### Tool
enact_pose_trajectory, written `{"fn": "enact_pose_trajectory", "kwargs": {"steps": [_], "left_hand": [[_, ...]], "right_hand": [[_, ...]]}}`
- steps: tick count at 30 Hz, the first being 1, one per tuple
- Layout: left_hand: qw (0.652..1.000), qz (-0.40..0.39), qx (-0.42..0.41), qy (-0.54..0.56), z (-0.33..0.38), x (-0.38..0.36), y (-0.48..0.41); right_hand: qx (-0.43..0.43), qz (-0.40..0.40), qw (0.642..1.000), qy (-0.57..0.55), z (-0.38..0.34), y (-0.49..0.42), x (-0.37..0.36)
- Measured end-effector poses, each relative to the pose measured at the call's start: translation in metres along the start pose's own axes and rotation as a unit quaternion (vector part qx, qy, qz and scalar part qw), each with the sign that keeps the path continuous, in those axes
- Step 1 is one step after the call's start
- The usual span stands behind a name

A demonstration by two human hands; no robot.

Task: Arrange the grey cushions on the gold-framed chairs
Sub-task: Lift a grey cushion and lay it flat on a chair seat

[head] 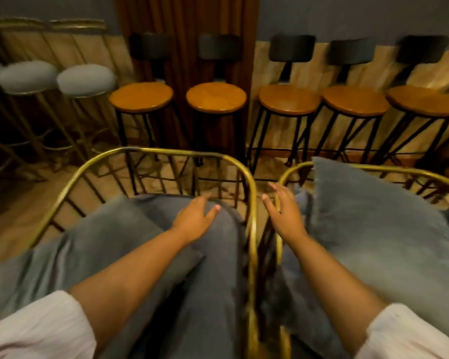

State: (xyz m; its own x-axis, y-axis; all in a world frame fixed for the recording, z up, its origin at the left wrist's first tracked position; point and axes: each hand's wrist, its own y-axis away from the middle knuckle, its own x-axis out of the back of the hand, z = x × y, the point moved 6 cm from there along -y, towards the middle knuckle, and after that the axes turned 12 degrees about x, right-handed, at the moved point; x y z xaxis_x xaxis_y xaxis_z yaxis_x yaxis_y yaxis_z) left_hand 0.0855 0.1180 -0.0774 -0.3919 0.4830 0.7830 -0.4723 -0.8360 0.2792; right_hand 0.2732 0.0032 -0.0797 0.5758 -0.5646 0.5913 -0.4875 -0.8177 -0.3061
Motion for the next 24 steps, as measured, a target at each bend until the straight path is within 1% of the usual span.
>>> {"fn": "enact_pose_trajectory", "kwargs": {"steps": [3, 6, 8, 10, 12, 15, 19, 21, 24], "left_hand": [[0.999, 0.012, 0.04, 0.007, -0.088, 0.046, 0.005], [0.995, 0.027, 0.092, 0.008, -0.177, 0.087, 0.013], [0.99, 0.03, 0.134, 0.012, -0.224, 0.106, 0.016], [0.985, 0.028, 0.17, 0.011, -0.264, 0.12, 0.016], [0.979, 0.023, 0.199, 0.016, -0.293, 0.129, 0.016], [0.973, 0.019, 0.225, 0.037, -0.329, 0.135, 0.01], [0.971, 0.023, 0.238, 0.023, -0.366, 0.141, -0.013], [0.969, 0.029, 0.246, 0.004, -0.381, 0.145, -0.027], [0.962, 0.019, 0.264, -0.07, -0.411, 0.144, -0.053]], "right_hand": [[-0.028, -0.027, 0.998, -0.049, -0.044, 0.008, -0.081], [-0.1, -0.033, 0.987, -0.122, -0.071, 0.028, -0.16], [-0.154, -0.042, 0.977, -0.145, -0.081, 0.044, -0.201], [-0.189, -0.066, 0.967, -0.155, -0.089, 0.058, -0.238], [-0.228, -0.087, 0.956, -0.165, -0.09, 0.072, -0.266], [-0.286, -0.076, 0.94, -0.171, -0.08, 0.088, -0.299], [-0.321, -0.069, 0.928, -0.175, -0.071, 0.097, -0.334], [-0.344, -0.058, 0.915, -0.201, -0.062, 0.102, -0.357], [-0.409, -0.03, 0.882, -0.231, -0.029, 0.122, -0.388]]}}
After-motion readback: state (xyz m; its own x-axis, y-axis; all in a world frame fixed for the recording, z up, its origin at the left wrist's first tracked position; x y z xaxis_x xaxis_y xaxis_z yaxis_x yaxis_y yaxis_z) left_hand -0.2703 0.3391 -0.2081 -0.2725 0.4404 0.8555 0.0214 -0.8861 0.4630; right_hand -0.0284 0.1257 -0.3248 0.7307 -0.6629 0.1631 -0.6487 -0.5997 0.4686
